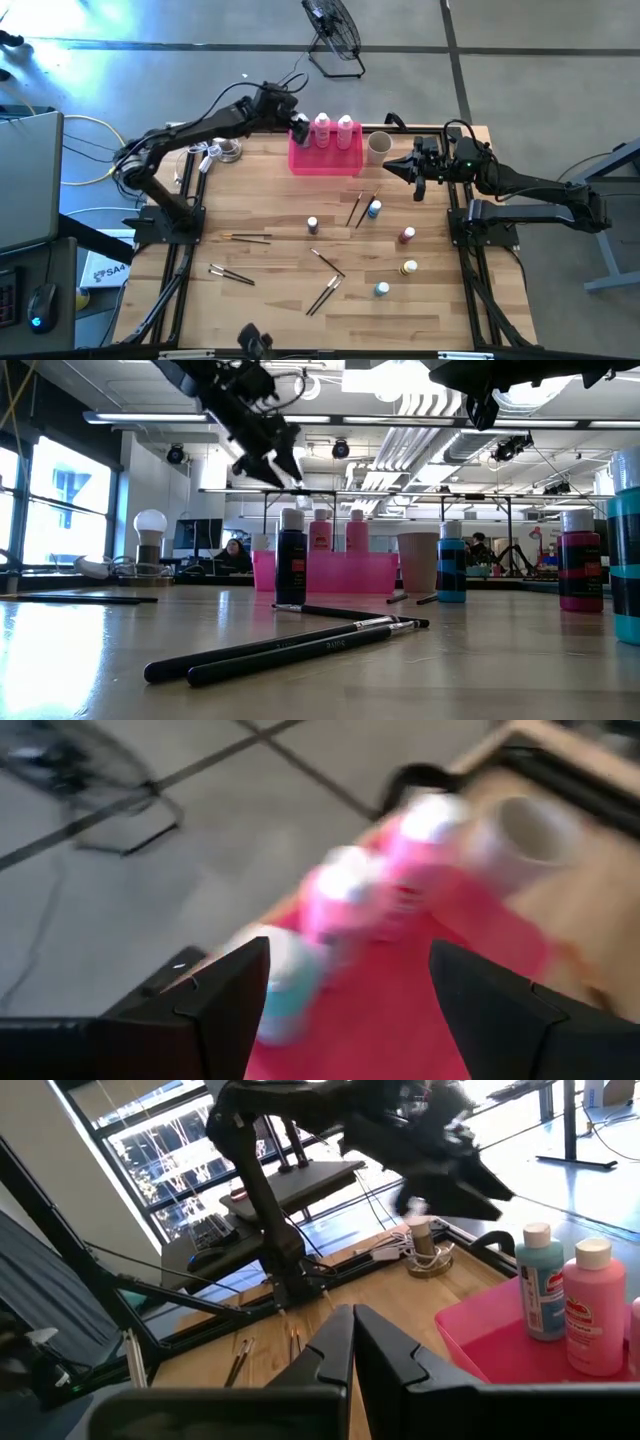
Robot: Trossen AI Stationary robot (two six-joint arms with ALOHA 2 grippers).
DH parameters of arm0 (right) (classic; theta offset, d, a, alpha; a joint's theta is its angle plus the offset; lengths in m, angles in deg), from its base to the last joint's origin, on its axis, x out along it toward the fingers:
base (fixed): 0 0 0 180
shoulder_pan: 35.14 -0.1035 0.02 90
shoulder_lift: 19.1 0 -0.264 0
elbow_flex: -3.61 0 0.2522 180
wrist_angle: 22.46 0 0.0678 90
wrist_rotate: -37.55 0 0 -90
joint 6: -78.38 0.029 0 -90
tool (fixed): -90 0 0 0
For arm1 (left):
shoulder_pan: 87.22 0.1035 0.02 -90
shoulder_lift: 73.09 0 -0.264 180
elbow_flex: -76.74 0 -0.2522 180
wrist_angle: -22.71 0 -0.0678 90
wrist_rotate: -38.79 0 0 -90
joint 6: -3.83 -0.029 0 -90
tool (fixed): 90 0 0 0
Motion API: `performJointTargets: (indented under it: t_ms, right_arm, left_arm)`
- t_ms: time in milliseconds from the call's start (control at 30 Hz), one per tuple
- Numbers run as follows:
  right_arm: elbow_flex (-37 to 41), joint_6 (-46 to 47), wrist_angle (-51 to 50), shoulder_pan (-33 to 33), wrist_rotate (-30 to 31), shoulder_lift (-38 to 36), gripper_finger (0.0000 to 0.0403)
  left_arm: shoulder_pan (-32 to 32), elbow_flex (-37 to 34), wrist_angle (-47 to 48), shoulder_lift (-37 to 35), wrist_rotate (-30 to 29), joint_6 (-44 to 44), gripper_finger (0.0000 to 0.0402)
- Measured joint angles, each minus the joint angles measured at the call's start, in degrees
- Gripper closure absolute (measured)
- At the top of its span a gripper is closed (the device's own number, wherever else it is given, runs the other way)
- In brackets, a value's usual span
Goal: Pick & Place Paint Supplies
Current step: Put the small blue paint bottle into the pink bin
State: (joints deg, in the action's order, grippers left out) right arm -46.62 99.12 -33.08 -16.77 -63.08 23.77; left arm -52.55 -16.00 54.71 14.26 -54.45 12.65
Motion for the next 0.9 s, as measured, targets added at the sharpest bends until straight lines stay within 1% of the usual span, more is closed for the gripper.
performJointTargets:
  t_ms: [100, 267, 500, 667, 767, 900]
  right_arm:
    - [0.0, 0.0, 0.0, 0.0, 0.0, 0.0, 0.0398]
    - [0.0, 0.0, 0.0, 0.0, 0.0, 0.0, 0.0398]
    - [0.0, 0.0, 0.0, 0.0, -1.5, 0.0, 0.0398]
    - [0.0, 0.0, 0.0, 0.0, -2.9, 0.0, 0.0398]
    - [0.0, 0.0, 0.0, 0.0, -3.1, 0.0, 0.0398]
    - [0.0, 0.0, 0.0, 0.0, -3.1, 0.0, 0.0398]
  left_arm:
    - [-3.1, 0.0, 0.1, -3.4, -0.4, -0.1, 0.013]
    - [-8.6, 0.0, 0.4, -9.3, -2.8, -1.9, 0.013]
    - [-16.8, 0.0, 0.4, -15.9, -2.4, -6.8, 0.013]
    - [-23.4, 0.0, 0.5, -19.4, -3.2, -7.5, 0.013]
    - [-28.0, 0.0, 1.9, -21.1, -6.2, -7.6, 0.013]
    - [-34.7, 0.0, 3.2, -22.5, -12.9, -7.5, 0.013]
